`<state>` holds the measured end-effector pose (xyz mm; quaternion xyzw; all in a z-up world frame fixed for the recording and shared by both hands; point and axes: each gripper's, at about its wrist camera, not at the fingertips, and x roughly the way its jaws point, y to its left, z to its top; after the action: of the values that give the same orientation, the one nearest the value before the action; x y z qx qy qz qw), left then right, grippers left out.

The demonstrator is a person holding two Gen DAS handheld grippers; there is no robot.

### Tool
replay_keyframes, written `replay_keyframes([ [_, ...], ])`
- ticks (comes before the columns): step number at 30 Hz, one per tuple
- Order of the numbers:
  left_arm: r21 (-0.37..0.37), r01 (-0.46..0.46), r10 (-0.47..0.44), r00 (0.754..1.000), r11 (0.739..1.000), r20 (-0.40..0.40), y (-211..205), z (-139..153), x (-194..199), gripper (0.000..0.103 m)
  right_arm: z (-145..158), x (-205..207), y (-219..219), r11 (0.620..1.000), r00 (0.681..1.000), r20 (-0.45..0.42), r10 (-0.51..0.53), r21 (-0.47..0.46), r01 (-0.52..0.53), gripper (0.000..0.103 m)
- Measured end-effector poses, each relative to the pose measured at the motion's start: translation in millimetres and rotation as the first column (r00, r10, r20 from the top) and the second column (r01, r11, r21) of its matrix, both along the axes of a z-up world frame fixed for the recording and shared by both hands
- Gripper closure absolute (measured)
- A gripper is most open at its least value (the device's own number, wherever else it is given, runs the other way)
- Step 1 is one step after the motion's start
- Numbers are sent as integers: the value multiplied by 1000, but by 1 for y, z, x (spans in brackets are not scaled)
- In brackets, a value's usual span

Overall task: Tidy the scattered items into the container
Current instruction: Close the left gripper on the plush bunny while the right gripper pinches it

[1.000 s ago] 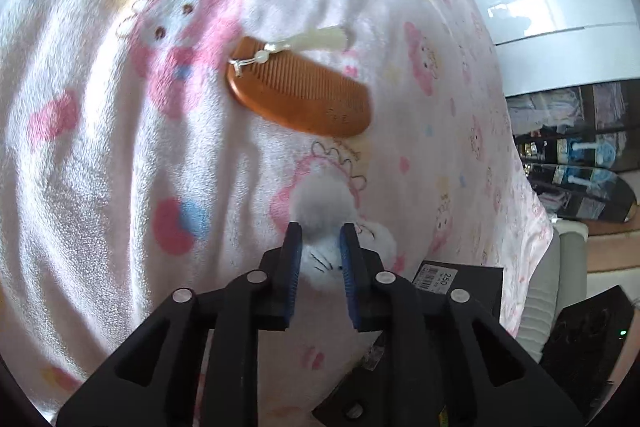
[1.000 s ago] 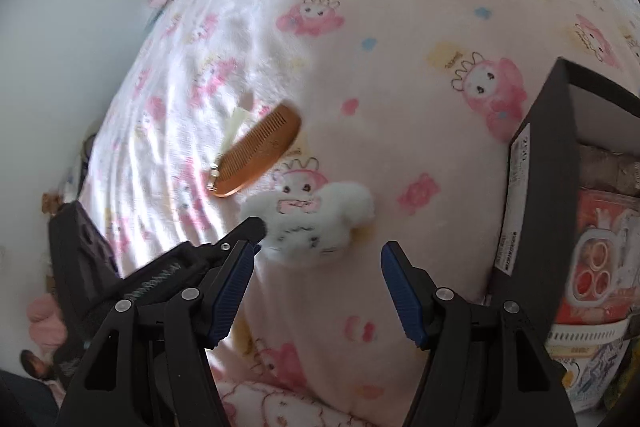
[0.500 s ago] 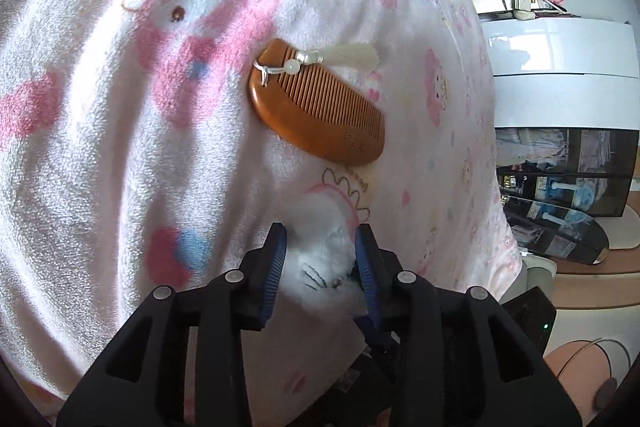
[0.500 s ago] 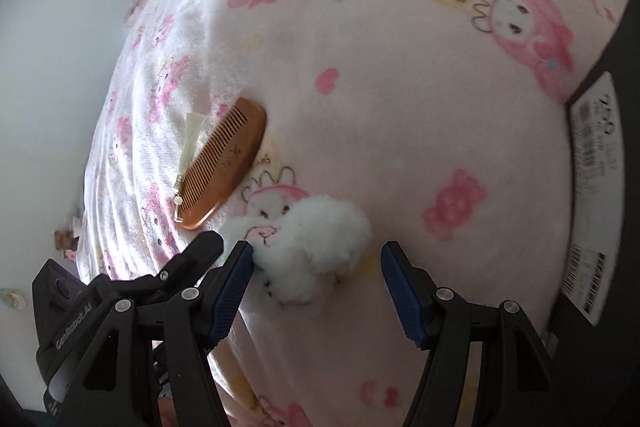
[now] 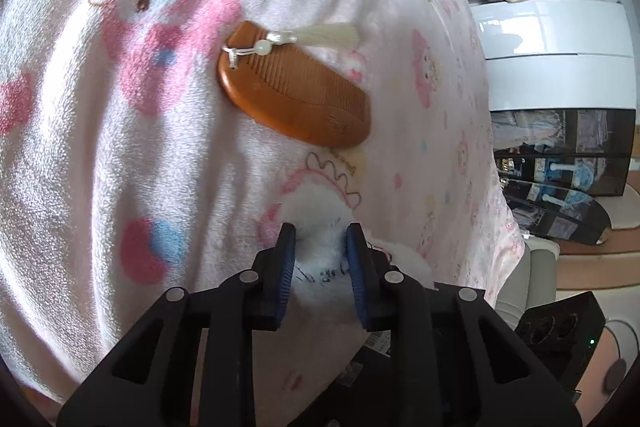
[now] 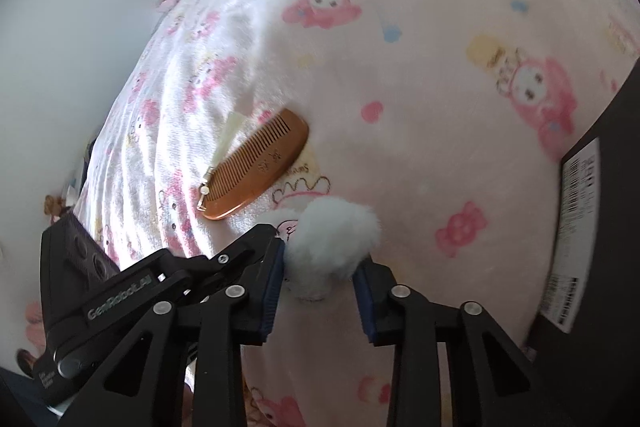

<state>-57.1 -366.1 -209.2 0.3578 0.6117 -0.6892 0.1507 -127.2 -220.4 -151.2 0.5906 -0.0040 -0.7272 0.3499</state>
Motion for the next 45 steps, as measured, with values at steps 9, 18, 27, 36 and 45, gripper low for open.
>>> replay_keyframes([
  [9,-104,204,-215,971,973,-104,29,33,-22,93,37,3,37,998,999,-27,-41,-44,40,79],
  [18,-113,293,-309,937,949,-163,45,46,-29,93,60,15,56,995,997,-61,-43,-91,37,84],
  [27,21,245,-244,970,969,-22,39,10,-32,67,48,14,64,997,995,-50,-83,-10,82,84],
  [36,107,338,-343,939,935,36,64,-14,-51,49,59,22,100,985,978,-115,-172,-8,173,84],
  [45,-20,324,-322,945,946,59,65,11,-37,76,53,21,108,984,981,-81,-178,-17,177,84],
])
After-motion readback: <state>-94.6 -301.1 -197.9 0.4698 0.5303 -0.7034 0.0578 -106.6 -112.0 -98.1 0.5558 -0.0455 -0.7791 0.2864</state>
